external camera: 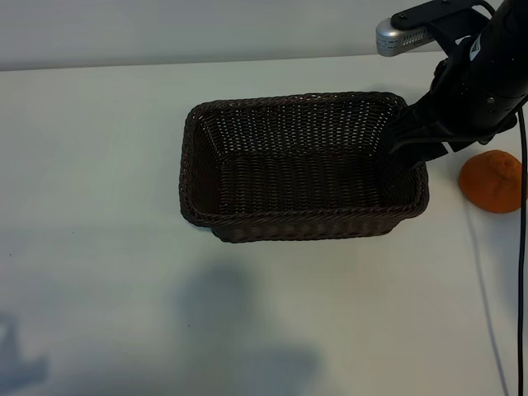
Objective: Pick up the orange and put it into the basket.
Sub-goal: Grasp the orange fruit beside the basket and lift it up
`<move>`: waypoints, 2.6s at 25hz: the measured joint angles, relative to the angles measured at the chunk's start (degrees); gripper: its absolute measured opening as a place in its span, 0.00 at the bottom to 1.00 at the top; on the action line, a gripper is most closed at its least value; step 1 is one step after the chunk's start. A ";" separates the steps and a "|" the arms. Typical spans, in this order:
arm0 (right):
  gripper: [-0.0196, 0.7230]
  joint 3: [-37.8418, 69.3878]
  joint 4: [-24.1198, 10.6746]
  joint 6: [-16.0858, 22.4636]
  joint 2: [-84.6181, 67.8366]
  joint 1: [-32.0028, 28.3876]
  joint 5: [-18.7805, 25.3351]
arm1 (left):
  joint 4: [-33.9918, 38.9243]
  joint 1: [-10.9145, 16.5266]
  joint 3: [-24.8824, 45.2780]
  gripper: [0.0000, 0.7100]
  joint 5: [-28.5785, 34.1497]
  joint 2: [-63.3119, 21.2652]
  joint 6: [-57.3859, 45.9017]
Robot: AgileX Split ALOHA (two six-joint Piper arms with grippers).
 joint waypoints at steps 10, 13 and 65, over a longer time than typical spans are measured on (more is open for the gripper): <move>0.78 0.00 0.01 0.67 0.00 0.00 -3.04 | 0.00 -0.91 0.00 0.84 -0.01 -0.32 0.00; 0.78 0.00 -1.72 0.67 0.04 0.00 -3.43 | 0.00 -2.21 0.00 0.84 0.03 -2.09 0.00; 0.61 -0.11 -10.47 8.27 22.89 -17.28 -12.01 | 0.05 -16.99 0.00 0.83 0.06 -3.27 0.20</move>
